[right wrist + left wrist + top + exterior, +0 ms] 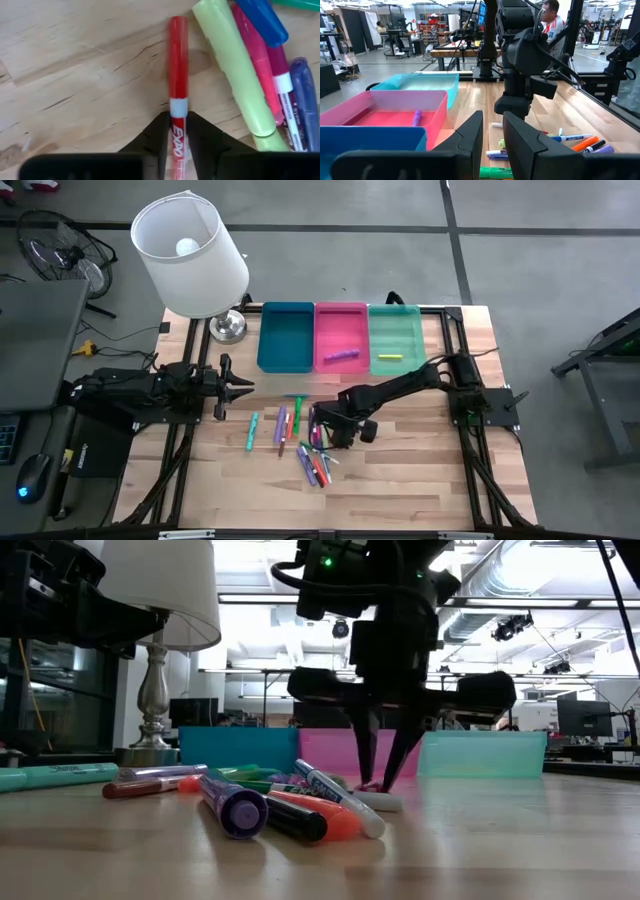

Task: Pick & Place Markers
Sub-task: Put the red dry erase marker into the dark blue bin

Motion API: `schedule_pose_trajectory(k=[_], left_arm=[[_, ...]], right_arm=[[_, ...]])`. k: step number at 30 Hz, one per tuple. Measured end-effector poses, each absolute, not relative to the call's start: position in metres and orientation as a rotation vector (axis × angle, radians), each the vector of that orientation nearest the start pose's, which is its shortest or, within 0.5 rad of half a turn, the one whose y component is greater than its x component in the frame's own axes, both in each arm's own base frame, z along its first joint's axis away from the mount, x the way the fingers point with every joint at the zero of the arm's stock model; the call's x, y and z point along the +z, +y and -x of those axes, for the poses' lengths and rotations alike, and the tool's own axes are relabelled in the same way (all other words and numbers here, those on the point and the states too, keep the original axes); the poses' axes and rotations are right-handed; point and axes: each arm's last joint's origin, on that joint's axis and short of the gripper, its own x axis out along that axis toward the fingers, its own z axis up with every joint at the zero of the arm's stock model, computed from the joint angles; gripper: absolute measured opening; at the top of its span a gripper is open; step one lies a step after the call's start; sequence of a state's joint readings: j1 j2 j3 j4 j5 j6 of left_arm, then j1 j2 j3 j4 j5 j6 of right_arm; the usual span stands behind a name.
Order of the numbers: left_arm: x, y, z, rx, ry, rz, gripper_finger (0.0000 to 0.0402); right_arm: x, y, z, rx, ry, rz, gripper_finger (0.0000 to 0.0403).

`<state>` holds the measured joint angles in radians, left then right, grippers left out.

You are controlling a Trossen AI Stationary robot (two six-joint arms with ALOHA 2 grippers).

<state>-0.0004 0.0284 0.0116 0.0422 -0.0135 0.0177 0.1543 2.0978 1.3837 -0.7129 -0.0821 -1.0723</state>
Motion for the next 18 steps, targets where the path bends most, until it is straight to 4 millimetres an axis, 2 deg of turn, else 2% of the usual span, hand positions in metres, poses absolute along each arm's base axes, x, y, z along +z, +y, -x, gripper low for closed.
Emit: schedule_pose_trajectory(k=[4,7,12,18], left_arm=[[0.1694,0.0003,-0.0987,0.013,-0.025,-0.018,0.0074],[0.1693,0.0003,-0.0987,0.011,-0.025,-0.018,0.0074],[0.1693,0.0003,-0.0987,0.011,-0.025,-0.018,0.0074],[0.1693,0.0003,-0.0987,0.011,-0.025,-0.018,0.0074]], right_arm=[[0.1164,0.0622,-0.3825,0.894,1.2,0.873,0.0024],[0.1158,0.0621,-0.382,0.835,1.229,0.803,0.0024],[0.1154,0.0625,-0.3826,0.709,1.274,0.604,0.0042],[0.1156,0.0614,-0.3844,0.577,1.308,0.374,0.0022]])
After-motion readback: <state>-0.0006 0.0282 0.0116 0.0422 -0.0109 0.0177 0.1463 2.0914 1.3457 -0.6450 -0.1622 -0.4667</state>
